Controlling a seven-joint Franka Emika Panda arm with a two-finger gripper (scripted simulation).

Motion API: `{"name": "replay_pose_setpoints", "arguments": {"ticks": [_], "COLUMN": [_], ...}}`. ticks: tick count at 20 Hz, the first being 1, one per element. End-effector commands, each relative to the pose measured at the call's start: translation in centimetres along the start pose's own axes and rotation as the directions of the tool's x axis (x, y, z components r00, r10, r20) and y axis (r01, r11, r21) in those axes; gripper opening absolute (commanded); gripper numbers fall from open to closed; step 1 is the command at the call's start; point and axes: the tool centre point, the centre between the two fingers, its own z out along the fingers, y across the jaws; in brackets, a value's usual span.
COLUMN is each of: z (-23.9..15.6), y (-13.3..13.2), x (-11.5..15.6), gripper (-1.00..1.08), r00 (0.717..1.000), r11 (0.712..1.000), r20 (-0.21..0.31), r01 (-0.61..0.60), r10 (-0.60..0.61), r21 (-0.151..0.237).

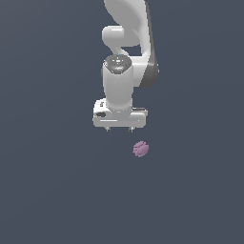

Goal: Pick up the object and move it to a goal position.

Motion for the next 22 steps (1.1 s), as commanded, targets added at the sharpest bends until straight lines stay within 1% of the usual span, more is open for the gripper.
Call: {"name": "replay_pose_setpoints", "arguments": {"ticks": [1, 9, 13, 22], "z": [0.0, 0.6, 0.7, 1.1], "y": [0.0, -0.9, -0.9, -1.4], "x": [0.0, -0.4, -0.4, -0.2], "gripper": [1.00, 1.00, 1.00, 1.00], "r00": [1.000, 0.999, 0.999, 0.999], "r11": [1.000, 0.999, 0.999, 1.000], "r20": [0.000, 0.027, 0.029, 0.029], "r01": [0.000, 0.029, 0.034, -0.024], "r10": [0.000, -0.030, -0.035, 0.024], "r21": [0.000, 0.016, 0.018, 0.016]}}
